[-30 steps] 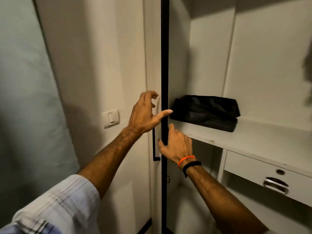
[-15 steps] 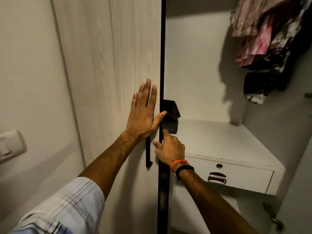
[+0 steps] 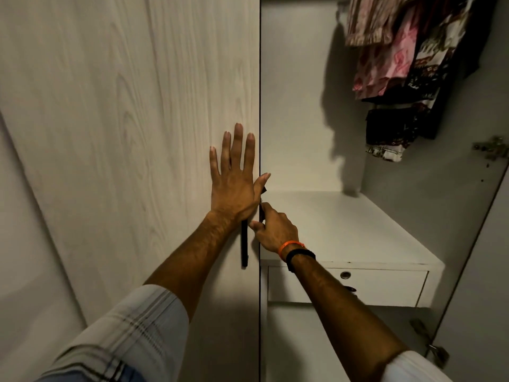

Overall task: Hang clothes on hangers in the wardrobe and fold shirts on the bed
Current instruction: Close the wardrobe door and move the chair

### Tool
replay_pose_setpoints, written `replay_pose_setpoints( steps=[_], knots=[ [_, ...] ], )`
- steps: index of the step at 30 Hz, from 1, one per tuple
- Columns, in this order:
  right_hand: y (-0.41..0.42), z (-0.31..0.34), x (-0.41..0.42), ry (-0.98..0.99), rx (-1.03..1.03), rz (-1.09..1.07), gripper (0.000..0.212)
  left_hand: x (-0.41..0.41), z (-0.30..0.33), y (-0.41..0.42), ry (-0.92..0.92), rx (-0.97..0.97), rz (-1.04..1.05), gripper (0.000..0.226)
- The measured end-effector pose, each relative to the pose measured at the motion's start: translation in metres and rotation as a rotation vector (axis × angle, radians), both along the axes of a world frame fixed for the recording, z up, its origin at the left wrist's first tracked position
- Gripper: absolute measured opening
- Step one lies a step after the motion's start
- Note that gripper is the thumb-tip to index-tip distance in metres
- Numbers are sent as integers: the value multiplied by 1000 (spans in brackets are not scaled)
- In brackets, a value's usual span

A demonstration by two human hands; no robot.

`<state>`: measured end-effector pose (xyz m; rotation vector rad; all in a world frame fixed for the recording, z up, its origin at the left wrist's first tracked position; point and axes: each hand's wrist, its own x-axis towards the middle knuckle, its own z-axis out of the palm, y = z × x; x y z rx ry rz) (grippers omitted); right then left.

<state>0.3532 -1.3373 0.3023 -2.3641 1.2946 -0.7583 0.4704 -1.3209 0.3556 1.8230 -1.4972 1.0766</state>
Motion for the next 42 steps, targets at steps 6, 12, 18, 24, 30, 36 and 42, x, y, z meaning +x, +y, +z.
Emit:
replay_pose_setpoints(
  steps=[6, 12, 18, 24, 30, 36, 42],
  knots=[
    [-2, -2, -2, -41, -7, 27, 50, -1, 4, 5, 18, 33, -21, 86],
    [11, -6, -47, -215, -58, -73, 47, -17, -5, 39, 120, -109, -328, 74],
    [34, -11, -140, -247, -108, -274, 30, -82, -54, 54, 305, -94, -629, 38],
    [79, -15, -265, -195, -171, -584, 29, -214, -103, 46, 561, 296, -814, 28],
    [154, -13, -393, -129, -263, -896, 28, -370, -121, 75, 568, 546, -1090, 26],
    [220, -9, -496, -138, -347, -1138, 26, -498, -123, 128, 444, 708, -1306, 30],
    [256, -6, -573, -222, -660, -1236, 21, -594, -111, 167, 399, 733, -1397, 30]
  ],
)
